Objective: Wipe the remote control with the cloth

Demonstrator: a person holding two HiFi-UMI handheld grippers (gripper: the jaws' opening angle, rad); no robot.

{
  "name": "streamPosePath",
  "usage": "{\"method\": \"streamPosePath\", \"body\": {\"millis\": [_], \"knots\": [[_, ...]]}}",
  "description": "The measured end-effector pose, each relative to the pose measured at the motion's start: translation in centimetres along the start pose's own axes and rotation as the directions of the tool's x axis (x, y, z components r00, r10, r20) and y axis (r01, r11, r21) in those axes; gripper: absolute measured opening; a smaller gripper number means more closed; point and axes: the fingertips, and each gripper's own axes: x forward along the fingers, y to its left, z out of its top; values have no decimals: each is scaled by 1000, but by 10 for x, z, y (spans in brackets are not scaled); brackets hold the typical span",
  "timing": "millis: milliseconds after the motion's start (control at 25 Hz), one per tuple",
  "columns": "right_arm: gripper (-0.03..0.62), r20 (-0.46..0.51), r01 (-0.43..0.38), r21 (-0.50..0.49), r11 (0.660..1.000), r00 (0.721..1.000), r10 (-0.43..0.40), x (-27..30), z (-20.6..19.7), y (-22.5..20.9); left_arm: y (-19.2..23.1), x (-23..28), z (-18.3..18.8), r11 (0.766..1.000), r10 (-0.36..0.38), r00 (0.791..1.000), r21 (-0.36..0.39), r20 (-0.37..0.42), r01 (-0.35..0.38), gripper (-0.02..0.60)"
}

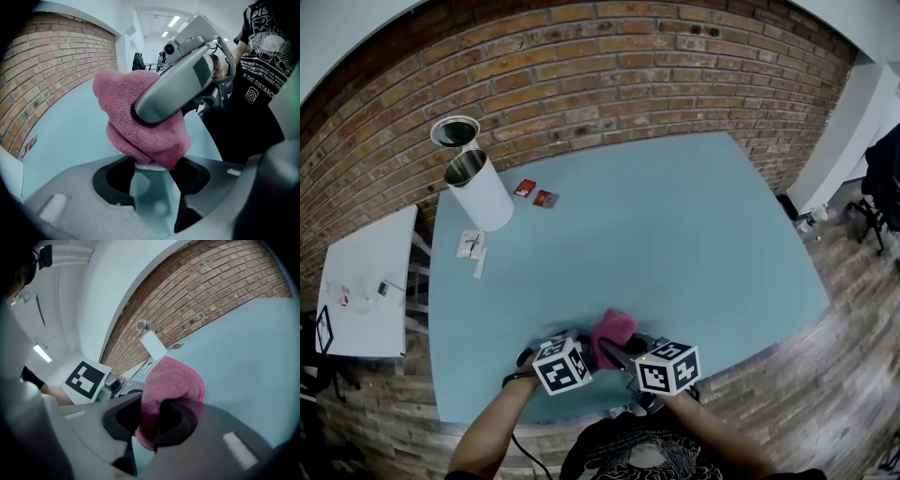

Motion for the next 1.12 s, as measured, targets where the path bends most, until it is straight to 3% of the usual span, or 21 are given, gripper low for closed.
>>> {"method": "streamPosePath", "body": {"millis": [1120], "knots": [[61, 117, 69, 133, 989, 989, -85, -52, 11, -43, 0, 1, -1, 1000, -17, 1000, -6, -14, 17, 222]]}}
